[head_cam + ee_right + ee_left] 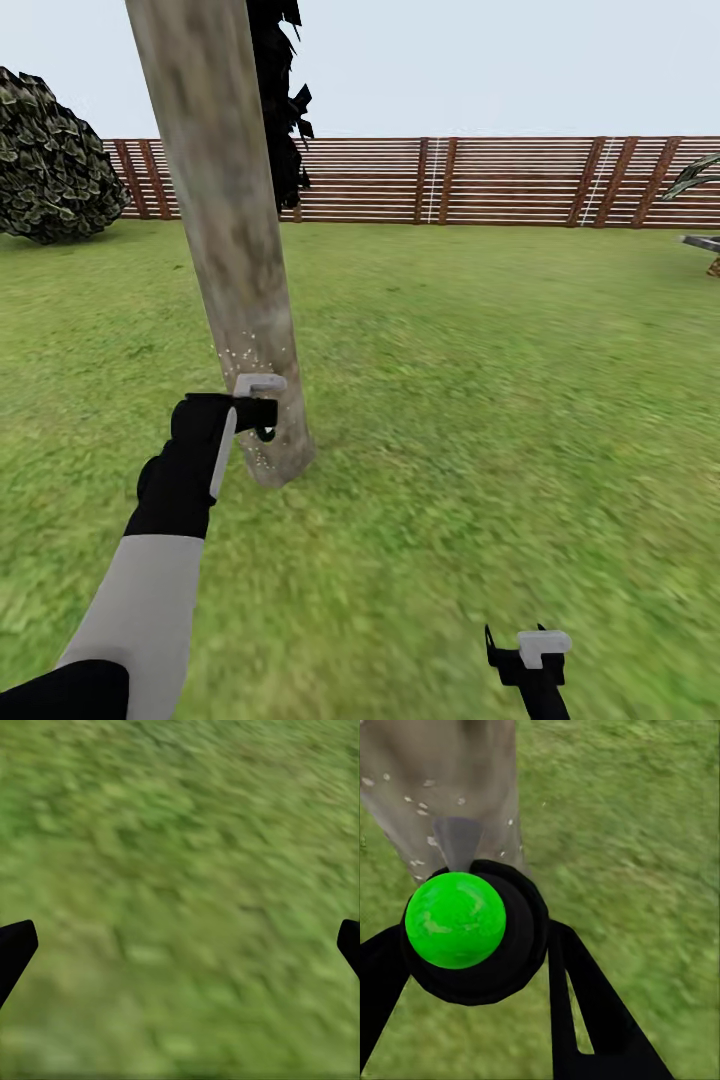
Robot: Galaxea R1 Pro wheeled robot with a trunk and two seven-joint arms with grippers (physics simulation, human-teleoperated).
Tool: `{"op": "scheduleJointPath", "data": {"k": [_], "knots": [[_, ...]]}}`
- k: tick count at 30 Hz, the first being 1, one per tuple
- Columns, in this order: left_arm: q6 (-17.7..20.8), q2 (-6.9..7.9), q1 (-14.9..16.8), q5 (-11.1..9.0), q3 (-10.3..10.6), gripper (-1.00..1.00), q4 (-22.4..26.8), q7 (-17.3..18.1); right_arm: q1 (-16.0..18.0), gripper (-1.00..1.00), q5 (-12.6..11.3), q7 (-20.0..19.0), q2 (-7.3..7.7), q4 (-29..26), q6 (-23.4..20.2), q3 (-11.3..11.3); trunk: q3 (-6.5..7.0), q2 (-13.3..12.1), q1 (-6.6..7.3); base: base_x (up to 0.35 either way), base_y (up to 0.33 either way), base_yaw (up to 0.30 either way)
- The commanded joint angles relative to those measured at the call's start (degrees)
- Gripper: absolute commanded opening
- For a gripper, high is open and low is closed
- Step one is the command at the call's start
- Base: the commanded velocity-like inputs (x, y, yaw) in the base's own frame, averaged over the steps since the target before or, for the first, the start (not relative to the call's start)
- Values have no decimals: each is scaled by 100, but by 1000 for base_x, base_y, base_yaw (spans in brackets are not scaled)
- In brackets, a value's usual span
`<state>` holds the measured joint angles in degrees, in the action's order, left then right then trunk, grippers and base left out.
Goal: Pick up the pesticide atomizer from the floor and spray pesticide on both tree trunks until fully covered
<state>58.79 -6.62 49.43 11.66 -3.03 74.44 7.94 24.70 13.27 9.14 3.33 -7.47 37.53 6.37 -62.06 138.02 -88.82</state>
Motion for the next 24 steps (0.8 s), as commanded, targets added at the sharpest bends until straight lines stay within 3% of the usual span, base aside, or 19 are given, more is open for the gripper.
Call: {"op": "scheduleJointPath", "data": {"k": [1,4,5,9,14,16,20,24], "knots": [[1,40,-2,-6,-23,-100,1,1,0,100,0,0,-3,0,0,0,0,0,0,0,0,0],[1,351,-22,-8,-62,-100,-2,-2,0,100,0,0,-6,0,0,-2,0,0,0,0,0,0],[1,549,-43,-18,-71,-100,-6,-3,0,100,0,-1,-7,0,0,-1,0,0,0,0,0,0],[-1,685,-74,-25,-61,-100,-41,-3,0,100,0,0,-7,0,0,2,0,0,0,0,0,0],[-16,563,-241,-47,49,-100,-337,-4,0,100,0,0,-7,0,0,2,0,0,0,0,0,0],[-17,292,-262,-55,97,-100,-400,-6,0,100,0,-1,-8,0,0,0,0,0,0,0,0,0],[-17,-21,-266,-56,160,-100,-410,-11,0,100,0,0,-8,0,0,0,0,0,0,0,0,0],[-23,-14,-275,-29,245,-100,-426,-44,0,100,0,0,-11,0,0,1,0,0,0,0,0,0]]}}
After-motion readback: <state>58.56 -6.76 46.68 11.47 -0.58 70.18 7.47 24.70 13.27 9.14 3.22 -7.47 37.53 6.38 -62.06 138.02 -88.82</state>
